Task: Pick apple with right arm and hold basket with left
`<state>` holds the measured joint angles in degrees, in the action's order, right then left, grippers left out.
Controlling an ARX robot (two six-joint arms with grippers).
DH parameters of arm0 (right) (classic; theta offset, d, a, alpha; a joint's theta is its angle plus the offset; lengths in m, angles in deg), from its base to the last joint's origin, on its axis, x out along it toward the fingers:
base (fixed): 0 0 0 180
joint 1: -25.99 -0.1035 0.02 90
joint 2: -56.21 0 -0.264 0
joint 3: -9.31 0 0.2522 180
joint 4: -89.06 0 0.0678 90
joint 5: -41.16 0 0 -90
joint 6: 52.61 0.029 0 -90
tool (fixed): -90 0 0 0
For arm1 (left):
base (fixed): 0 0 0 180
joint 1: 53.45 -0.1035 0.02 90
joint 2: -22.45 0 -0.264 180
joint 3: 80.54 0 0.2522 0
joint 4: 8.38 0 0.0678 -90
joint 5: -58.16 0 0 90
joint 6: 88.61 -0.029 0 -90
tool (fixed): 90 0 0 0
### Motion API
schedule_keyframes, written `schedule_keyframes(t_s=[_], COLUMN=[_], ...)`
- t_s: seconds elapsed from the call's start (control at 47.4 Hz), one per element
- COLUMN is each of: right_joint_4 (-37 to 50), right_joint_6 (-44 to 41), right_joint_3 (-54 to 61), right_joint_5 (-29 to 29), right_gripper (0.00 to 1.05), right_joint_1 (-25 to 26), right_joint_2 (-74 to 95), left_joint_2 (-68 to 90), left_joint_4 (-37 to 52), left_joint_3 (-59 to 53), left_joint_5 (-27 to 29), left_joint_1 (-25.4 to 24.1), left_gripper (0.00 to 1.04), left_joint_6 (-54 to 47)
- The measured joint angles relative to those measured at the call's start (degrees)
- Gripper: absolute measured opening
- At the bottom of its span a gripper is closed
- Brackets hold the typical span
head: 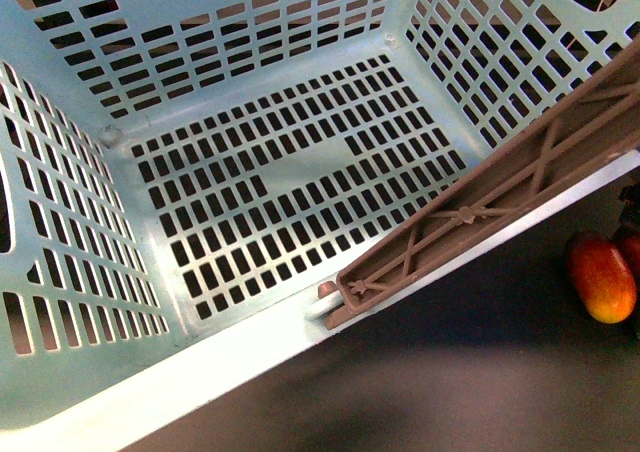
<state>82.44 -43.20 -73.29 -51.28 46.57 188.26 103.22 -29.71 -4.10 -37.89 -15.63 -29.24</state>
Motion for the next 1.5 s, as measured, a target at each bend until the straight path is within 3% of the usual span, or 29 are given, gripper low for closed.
schedule_keyframes(t_s=[0.274, 0.506, 0.633, 0.739, 0.992, 1.308, 1.414, 1.498], right_joint_4=[2.16, -2.38, -3.69, -3.96, -2.95, -0.04, 0.00, 1.70], right_joint_6=[-6.03, -1.49, 1.40, 4.81, 7.76, 11.23, 11.82, 11.91], right_joint_3=[14.67, 20.96, 20.52, 18.91, 17.79, 17.81, 17.88, 19.12], right_joint_5=[-8.00, -14.38, -13.94, -14.45, -12.96, -9.40, -8.11, -3.06], right_gripper=[0.79, 0.79, 0.79, 0.79, 0.79, 0.79, 0.97, 0.96], right_joint_1=[-0.09, -4.83, -8.90, -15.10, -29.07, -38.23, -40.41, -40.48], right_joint_2=[-26.51, -49.37, -58.34, -63.58, -61.00, -54.53, -54.47, -55.74], left_joint_2=[0.00, 0.00, 0.00, 0.00, 0.00, 0.00, 0.00, 0.00], left_joint_4=[0.00, 0.00, 0.00, 0.00, 0.00, 0.00, 0.00, 0.00], left_joint_3=[0.00, 0.00, 0.00, 0.00, 0.00, 0.00, 0.00, 0.00], left_joint_5=[-0.09, 0.07, -0.07, 0.00, -0.04, 0.00, -0.09, 0.00], left_joint_1=[0.00, 0.00, 0.00, 0.00, 0.00, 0.00, 0.00, 0.00], left_gripper=[0.07, 0.07, 0.07, 0.07, 0.07, 0.07, 0.07, 0.07], left_joint_6=[0.02, 0.00, 0.02, 0.00, 0.02, 0.00, 0.00, 0.00])
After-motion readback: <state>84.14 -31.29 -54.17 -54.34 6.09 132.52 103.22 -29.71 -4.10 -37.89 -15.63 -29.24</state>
